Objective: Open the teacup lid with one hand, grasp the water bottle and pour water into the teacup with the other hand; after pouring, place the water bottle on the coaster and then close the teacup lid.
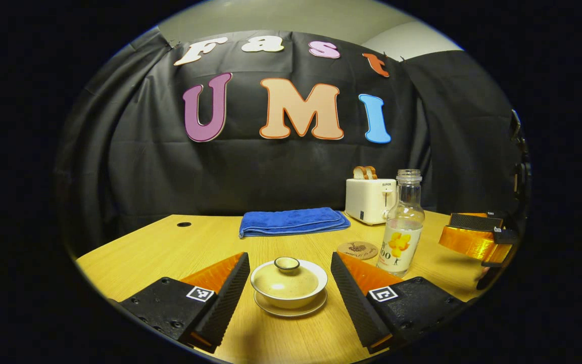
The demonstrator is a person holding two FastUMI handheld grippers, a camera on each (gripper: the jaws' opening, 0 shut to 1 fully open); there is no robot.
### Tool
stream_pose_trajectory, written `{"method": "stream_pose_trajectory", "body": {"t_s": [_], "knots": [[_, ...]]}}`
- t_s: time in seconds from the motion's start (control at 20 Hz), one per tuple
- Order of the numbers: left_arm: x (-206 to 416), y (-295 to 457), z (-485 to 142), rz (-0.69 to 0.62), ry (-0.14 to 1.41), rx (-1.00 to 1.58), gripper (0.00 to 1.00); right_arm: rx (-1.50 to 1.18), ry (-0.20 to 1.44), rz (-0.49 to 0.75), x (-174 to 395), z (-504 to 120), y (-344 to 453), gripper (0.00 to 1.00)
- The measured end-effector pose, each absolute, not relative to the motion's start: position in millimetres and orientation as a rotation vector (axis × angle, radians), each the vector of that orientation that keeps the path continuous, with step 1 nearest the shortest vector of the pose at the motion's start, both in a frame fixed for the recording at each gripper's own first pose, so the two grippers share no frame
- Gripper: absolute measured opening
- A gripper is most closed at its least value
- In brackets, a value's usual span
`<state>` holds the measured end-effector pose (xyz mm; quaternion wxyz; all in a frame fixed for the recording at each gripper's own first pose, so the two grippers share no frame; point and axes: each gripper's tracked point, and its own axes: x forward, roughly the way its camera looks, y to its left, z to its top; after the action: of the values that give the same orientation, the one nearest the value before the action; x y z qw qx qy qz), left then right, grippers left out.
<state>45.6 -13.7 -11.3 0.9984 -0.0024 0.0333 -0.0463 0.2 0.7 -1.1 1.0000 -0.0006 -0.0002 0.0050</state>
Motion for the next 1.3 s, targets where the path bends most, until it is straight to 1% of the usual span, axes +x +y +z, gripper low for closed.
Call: {"method": "stream_pose_trajectory", "body": {"t_s": [0.4,0.45,0.5,0.55,0.6,0.7,0.75,0.8,0.9,0.95,1.0,1.05,1.1,1.15,1.25,1.3], "knots": [[64.1,-18.4,-23.8,-0.116,0.146,0.001,0.95,-0.003,-0.001,0.009,0.8,-1.5,0.2,0.96],[65.0,-18.6,-24.7,-0.119,0.152,0.001,0.95,-0.003,-0.001,0.009,0.7,-2.2,0.0,0.92],[66.3,-19.3,-24.6,-0.122,0.152,0.002,0.95,-0.003,-0.001,0.009,1.0,-2.1,0.1,0.96],[66.9,-20.7,-23.3,-0.126,0.15,0.004,0.94,-0.003,-0.001,0.009,0.6,-2.3,0.0,0.92],[68.2,-21.2,-24.8,-0.13,0.153,0.007,0.92,-0.003,-0.001,0.009,0.6,-1.6,0.1,0.96],[70.3,-20.1,-26.0,-0.124,0.159,0.017,0.84,-0.003,-0.001,0.009,0.3,-1.7,0.0,0.96],[70.6,-19.9,-26.2,-0.121,0.161,0.02,0.8,-0.003,-0.001,0.009,0.3,-2.1,0.2,0.92],[70.6,-20.1,-25.7,-0.121,0.16,0.022,0.78,-0.002,-0.001,0.009,0.2,-2.0,0.1,0.96],[72.6,-18.3,-25.7,-0.115,0.158,0.024,0.72,-0.002,-0.001,0.009,0.1,-1.3,0.0,0.96],[73.6,-17.4,-24.9,-0.11,0.158,0.024,0.66,-0.002,-0.001,0.009,-0.1,-1.9,-0.1,0.92],[73.8,-16.6,-25.7,-0.105,0.159,0.026,0.6,-0.002,-0.001,0.009,-0.3,-1.7,0.0,0.96],[74.9,-15.5,-24.7,-0.098,0.158,0.029,0.54,-0.002,-0.001,0.009,-0.3,-1.6,0.1,0.96],[74.4,-13.8,-25.3,-0.09,0.158,0.031,0.51,-0.002,-0.001,0.009,-0.2,-1.3,0.1,0.96],[75.1,-12.3,-24.6,-0.084,0.156,0.032,0.43,-0.002,-0.001,0.01,-0.3,-1.6,-0.1,0.96],[74.9,-13.3,-24.9,-0.085,0.154,0.03,0.33,-0.002,0.0,0.01,-0.4,-1.7,0.0,0.96],[75.0,-14.1,-24.6,-0.088,0.152,0.027,0.33,-0.002,0.0,0.01,-0.6,-1.3,-0.4,0.96]]}}
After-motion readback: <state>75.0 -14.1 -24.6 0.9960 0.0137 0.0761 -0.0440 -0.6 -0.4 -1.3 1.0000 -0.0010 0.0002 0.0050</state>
